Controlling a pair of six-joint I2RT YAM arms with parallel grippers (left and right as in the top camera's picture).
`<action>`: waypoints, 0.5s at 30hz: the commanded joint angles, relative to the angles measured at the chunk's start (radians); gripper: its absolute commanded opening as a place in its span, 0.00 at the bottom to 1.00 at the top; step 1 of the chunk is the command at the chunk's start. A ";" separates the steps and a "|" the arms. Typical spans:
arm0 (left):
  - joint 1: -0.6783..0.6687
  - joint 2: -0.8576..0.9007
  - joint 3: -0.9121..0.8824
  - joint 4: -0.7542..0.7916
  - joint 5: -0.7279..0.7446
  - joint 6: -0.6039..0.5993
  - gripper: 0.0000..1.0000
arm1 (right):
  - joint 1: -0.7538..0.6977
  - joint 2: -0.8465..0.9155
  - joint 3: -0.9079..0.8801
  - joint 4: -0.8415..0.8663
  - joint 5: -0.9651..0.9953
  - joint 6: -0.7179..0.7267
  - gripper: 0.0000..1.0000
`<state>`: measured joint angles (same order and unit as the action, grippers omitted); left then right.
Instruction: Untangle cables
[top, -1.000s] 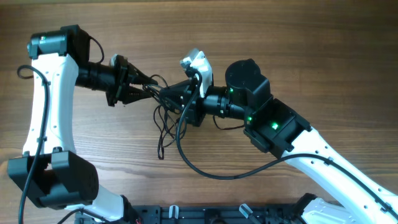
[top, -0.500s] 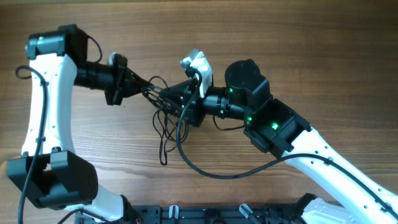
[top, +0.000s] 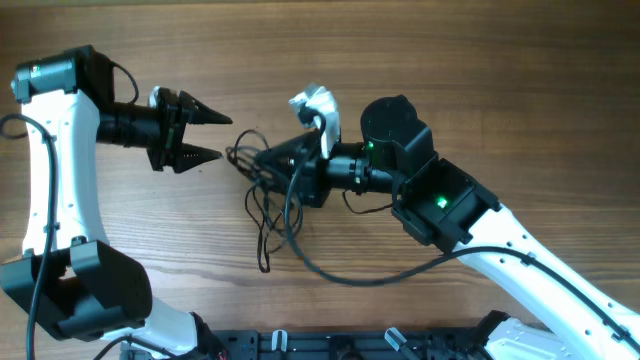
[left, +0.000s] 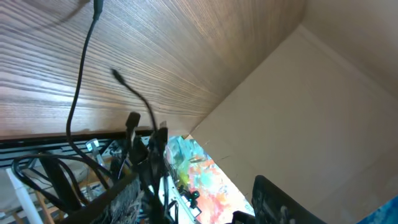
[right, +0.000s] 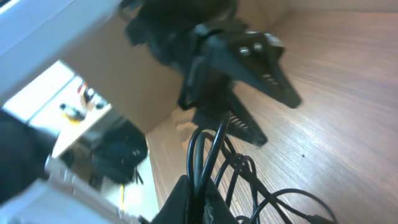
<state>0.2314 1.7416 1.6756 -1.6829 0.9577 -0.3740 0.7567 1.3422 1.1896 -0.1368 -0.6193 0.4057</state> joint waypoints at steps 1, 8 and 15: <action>0.000 -0.005 0.011 -0.002 -0.008 0.031 0.59 | -0.016 0.007 0.013 0.006 -0.298 -0.321 0.04; 0.000 -0.005 0.011 -0.002 -0.008 0.030 0.54 | -0.109 0.009 0.013 -0.091 -0.126 -0.534 0.04; -0.030 -0.005 0.011 0.020 -0.005 0.014 0.44 | -0.108 0.081 0.013 0.000 -0.101 -0.200 0.04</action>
<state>0.2203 1.7416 1.6756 -1.6794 0.9546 -0.3611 0.6491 1.3720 1.1896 -0.1787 -0.7479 -0.0082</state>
